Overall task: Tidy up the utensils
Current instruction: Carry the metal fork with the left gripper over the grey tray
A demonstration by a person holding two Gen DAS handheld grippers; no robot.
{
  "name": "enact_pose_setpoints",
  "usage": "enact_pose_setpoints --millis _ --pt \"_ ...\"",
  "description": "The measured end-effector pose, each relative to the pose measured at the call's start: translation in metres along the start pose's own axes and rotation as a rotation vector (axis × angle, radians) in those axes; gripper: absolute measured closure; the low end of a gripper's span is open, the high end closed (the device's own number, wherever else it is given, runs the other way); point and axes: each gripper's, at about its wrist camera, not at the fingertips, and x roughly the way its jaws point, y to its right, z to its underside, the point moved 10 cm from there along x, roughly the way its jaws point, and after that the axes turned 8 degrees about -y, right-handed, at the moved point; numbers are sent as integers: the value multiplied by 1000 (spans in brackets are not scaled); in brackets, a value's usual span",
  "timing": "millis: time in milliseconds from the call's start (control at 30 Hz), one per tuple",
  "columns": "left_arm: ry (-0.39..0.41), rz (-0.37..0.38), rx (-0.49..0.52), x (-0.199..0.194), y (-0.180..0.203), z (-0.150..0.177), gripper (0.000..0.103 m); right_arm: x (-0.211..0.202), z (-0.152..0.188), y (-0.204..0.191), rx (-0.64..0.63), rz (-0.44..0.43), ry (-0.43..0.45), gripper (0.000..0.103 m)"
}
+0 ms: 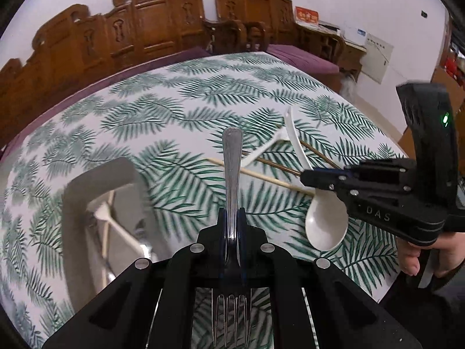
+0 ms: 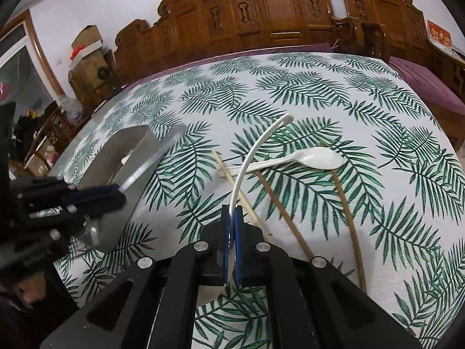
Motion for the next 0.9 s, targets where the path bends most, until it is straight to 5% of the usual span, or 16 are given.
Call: enact_pose_setpoints --millis 533,900 --pt "42 -12 -156 -6 -78 12 97 19 -2 -19 -44 -3 -31 99" --pt "-16 -32 -242 17 -114 33 97 25 -3 -24 -58 -11 -36 99"
